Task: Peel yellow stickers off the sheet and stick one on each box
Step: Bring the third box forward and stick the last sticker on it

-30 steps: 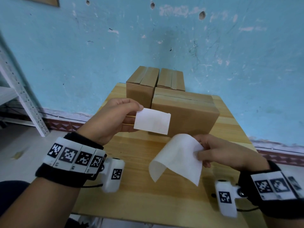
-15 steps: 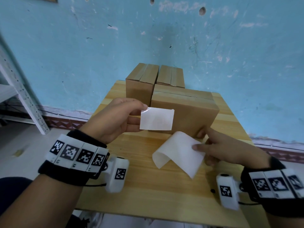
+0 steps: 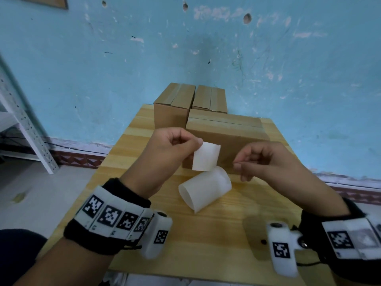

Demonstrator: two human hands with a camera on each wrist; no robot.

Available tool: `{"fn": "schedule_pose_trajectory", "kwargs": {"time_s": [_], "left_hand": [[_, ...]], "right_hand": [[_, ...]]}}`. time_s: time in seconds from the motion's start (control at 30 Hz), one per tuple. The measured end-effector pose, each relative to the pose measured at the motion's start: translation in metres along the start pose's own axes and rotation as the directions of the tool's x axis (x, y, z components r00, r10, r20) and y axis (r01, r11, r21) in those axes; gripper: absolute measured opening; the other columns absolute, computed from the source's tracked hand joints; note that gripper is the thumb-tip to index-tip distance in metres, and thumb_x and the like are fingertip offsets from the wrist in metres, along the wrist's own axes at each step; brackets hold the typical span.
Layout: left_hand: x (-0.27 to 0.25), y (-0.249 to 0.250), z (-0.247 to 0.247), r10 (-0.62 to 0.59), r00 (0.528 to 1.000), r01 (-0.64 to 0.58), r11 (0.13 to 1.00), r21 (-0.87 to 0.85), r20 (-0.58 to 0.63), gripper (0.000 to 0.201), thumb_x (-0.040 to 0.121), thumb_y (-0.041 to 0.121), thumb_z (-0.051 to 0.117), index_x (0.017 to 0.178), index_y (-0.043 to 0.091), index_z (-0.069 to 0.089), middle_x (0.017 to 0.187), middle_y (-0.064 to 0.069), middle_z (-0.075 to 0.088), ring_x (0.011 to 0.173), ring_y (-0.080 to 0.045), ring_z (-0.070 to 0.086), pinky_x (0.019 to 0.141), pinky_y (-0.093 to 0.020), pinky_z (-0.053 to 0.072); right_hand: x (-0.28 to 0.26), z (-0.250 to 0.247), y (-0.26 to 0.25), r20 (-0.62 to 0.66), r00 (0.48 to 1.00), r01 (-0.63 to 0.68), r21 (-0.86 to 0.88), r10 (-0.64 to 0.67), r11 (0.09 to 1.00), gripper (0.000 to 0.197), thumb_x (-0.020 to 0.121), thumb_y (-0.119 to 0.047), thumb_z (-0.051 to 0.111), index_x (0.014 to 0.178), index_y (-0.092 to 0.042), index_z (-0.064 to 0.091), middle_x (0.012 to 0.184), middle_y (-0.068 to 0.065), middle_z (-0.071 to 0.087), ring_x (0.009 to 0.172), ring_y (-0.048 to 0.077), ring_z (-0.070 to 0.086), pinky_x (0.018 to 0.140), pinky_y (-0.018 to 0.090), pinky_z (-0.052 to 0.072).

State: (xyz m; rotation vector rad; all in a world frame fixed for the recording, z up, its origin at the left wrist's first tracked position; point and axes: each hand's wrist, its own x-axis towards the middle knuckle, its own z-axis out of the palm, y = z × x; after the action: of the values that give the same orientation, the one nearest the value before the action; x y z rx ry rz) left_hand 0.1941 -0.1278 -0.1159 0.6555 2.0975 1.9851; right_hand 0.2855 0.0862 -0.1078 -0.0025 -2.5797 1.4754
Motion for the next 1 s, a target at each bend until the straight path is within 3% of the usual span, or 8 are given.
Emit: {"fn": "schedule_pose_trajectory", "kwargs": {"time_s": [0.17,0.37,0.47,0.53,0.63,0.7,0.9,1.0], "left_hand": [[-0.006,0.001,0.017,0.134,0.990,-0.133,0.991,0.018,-0.040,0.006,0.088,0.010,0.072,0.085,0.004,0.074,0.079,-0.009,0.075,0.070,-0.012,0.069,0.064,-0.020,0.056],[-0.010,0.000,0.024,0.086,0.996,-0.086,0.994,-0.063,-0.008,0.013,0.089,0.006,0.067,0.085,-0.006,0.069,0.078,-0.018,0.073,0.073,-0.024,0.073,0.077,-0.039,0.062],[-0.010,0.001,0.025,0.003,1.000,-0.003,0.989,-0.147,0.004,0.020,0.090,0.004,0.065,0.085,-0.015,0.063,0.087,-0.032,0.069,0.081,-0.032,0.073,0.084,-0.045,0.061],[-0.010,0.001,0.026,-0.048,0.998,0.053,0.981,-0.187,0.033,0.024,0.091,0.007,0.064,0.085,-0.016,0.061,0.090,-0.034,0.067,0.085,-0.037,0.071,0.090,-0.052,0.057],[-0.010,0.000,0.027,-0.114,0.989,0.135,0.961,-0.240,0.099,0.030,0.088,0.018,0.065,0.086,-0.011,0.061,0.086,-0.030,0.064,0.086,-0.039,0.063,0.101,-0.063,0.045],[-0.009,-0.004,0.028,-0.146,0.983,0.171,0.948,-0.270,0.111,0.020,0.088,0.019,0.064,0.086,-0.002,0.065,0.085,-0.021,0.062,0.086,-0.033,0.060,0.101,-0.060,0.045],[-0.008,-0.005,0.034,-0.113,0.984,0.145,0.957,-0.251,0.138,0.020,0.094,0.016,0.059,0.079,0.006,0.066,0.079,-0.011,0.064,0.081,-0.022,0.060,0.072,-0.032,0.047],[-0.008,-0.002,0.030,-0.078,0.989,0.101,0.977,-0.190,0.124,0.020,0.092,0.022,0.062,0.078,0.008,0.064,0.076,-0.008,0.062,0.074,-0.015,0.059,0.061,-0.024,0.044]], "right_hand": [[-0.006,0.020,-0.022,-0.009,0.993,0.117,0.154,-0.117,0.981,0.005,0.085,-0.002,0.073,0.089,0.000,0.072,0.075,0.014,0.075,0.068,0.018,0.072,0.067,0.027,0.058],[0.001,0.034,-0.012,-0.091,0.984,0.167,0.141,-0.155,0.976,0.022,0.075,-0.016,0.083,0.092,-0.007,0.073,0.085,0.011,0.075,0.078,0.026,0.072,0.070,0.035,0.058],[0.001,0.037,-0.007,-0.125,0.967,0.224,-0.003,-0.223,0.975,0.018,0.077,-0.016,0.085,0.088,-0.015,0.071,0.080,0.002,0.071,0.068,0.008,0.064,0.062,0.023,0.051],[0.000,0.037,-0.008,-0.147,0.945,0.274,-0.136,-0.293,0.952,0.018,0.078,-0.016,0.084,0.087,-0.017,0.069,0.079,-0.003,0.067,0.069,0.011,0.062,0.062,0.013,0.046],[0.000,0.038,-0.009,-0.167,0.911,0.323,-0.274,-0.376,0.906,0.016,0.082,-0.014,0.080,0.089,-0.017,0.066,0.079,-0.007,0.064,0.073,0.014,0.061,0.062,0.010,0.043],[-0.001,0.037,-0.009,-0.160,0.902,0.336,-0.325,-0.401,0.884,0.017,0.084,-0.011,0.077,0.092,-0.018,0.063,0.081,-0.009,0.063,0.076,0.014,0.061,0.063,0.010,0.043],[-0.002,0.034,-0.006,-0.139,0.864,0.395,-0.412,-0.485,0.821,0.021,0.082,0.000,0.067,0.092,-0.018,0.062,0.081,-0.008,0.062,0.077,0.008,0.061,0.066,0.008,0.039],[-0.001,0.030,-0.006,-0.204,0.864,0.368,-0.371,-0.461,0.853,0.022,0.083,-0.002,0.067,0.091,-0.021,0.063,0.078,-0.010,0.061,0.074,0.006,0.059,0.066,0.009,0.040]]}}
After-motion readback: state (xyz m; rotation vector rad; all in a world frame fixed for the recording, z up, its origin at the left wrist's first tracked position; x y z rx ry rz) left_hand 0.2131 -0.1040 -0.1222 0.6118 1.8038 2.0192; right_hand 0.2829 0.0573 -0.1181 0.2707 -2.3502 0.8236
